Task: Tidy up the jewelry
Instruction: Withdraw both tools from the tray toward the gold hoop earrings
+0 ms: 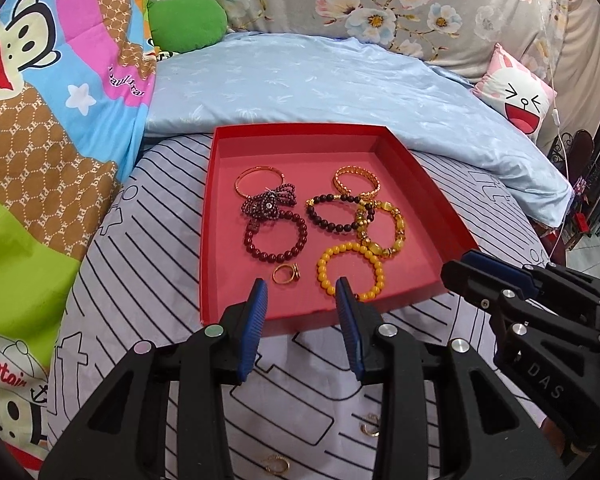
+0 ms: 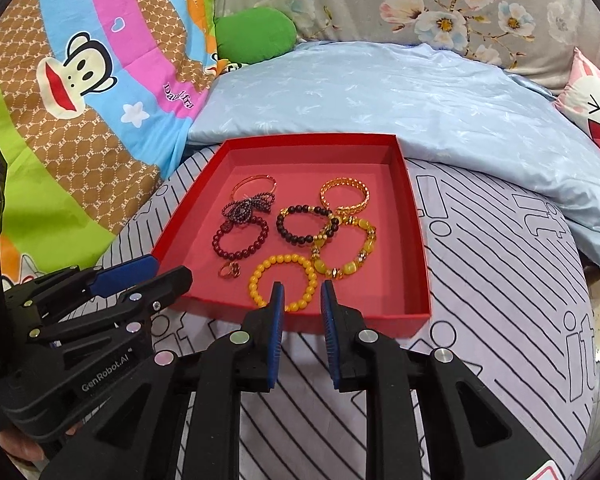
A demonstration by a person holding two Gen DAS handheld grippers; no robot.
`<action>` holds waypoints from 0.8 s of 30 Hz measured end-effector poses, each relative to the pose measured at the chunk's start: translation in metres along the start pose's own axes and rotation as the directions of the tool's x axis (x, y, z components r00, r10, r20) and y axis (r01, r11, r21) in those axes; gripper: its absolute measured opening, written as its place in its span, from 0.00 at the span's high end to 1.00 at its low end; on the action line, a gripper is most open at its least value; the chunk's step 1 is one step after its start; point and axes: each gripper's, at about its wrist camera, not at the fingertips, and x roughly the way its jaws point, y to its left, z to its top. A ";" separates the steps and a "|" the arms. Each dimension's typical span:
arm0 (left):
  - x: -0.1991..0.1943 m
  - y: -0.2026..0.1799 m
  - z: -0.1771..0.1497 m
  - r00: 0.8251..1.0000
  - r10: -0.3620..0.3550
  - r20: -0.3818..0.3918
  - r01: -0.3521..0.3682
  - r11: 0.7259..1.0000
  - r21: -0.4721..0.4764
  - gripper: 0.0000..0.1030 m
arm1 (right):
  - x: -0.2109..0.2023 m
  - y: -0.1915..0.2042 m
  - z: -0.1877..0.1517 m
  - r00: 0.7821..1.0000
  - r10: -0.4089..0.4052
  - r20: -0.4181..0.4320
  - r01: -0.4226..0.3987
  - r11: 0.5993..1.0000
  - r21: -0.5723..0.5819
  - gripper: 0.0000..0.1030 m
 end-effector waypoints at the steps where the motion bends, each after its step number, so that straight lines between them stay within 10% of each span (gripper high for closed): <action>1: -0.003 0.000 -0.003 1.000 0.002 0.001 -0.002 1.000 0.002 0.67 | -0.001 0.001 -0.002 1.000 0.002 -0.002 -0.002 1.000 -0.002 0.81; 24: -0.031 0.008 -0.068 0.998 0.024 -0.061 -0.026 0.999 -0.026 0.67 | -0.011 0.025 -0.071 0.995 0.036 -0.091 -0.039 0.999 -0.029 0.81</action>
